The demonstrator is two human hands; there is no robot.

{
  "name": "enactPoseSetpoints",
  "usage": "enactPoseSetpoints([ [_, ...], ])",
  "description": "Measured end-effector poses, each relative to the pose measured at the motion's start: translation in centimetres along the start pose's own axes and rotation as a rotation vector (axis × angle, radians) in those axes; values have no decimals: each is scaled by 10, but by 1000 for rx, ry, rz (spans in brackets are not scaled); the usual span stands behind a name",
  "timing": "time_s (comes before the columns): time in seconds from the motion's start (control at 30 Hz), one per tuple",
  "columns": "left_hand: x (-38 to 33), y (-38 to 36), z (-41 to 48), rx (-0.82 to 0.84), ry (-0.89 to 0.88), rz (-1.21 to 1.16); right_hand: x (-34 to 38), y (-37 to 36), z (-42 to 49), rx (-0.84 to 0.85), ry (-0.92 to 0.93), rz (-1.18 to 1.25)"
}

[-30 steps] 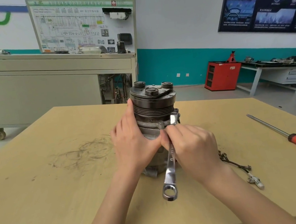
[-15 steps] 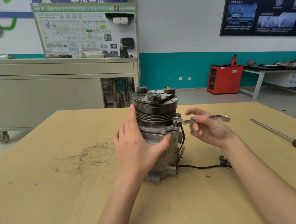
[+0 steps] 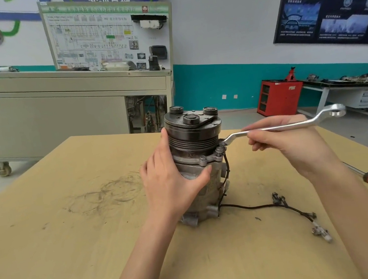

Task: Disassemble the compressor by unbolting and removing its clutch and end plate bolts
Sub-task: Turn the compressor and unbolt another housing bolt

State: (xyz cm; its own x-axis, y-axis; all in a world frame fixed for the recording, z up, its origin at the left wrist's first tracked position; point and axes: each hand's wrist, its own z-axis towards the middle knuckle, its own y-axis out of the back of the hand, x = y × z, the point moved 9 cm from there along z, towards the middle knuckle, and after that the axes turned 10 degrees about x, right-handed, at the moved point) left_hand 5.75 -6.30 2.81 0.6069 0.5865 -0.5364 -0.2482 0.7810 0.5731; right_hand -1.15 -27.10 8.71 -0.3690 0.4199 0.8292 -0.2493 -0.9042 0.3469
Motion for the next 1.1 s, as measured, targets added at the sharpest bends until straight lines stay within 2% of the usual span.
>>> enactPoseSetpoints([
  [0.07,0,0,0,-2,1,10,35,-13,-12,-67,155,-322],
  [0.17,0,0,0,1,5,16,77,-52,-34,-133,486,-888],
  [0.23,0,0,0,4,8,19,85,-70,-44,-201,651,-1129],
  [0.37,0,-1,0,1,-5,16,82,-82,-50,-205,717,-1112],
  [0.47,-2,0,0,15,-10,12,81,-94,-56,-241,779,-1190],
  [0.57,-1,2,0,-14,2,-6,76,-104,-59,-311,785,-1232],
  [0.67,0,1,0,-38,9,-1,70,-100,-64,-363,771,-1166],
  [0.87,2,-1,1,-42,9,10,64,-100,-67,-358,824,-1206],
  [0.93,2,-2,0,-27,-4,8,56,-83,-64,-349,788,-1042],
  [0.97,2,-2,0,-19,-8,9,48,-66,-59,-332,726,-847],
  [1.1,2,-1,1,4,-9,7,-16,-20,-17,-127,332,166],
])
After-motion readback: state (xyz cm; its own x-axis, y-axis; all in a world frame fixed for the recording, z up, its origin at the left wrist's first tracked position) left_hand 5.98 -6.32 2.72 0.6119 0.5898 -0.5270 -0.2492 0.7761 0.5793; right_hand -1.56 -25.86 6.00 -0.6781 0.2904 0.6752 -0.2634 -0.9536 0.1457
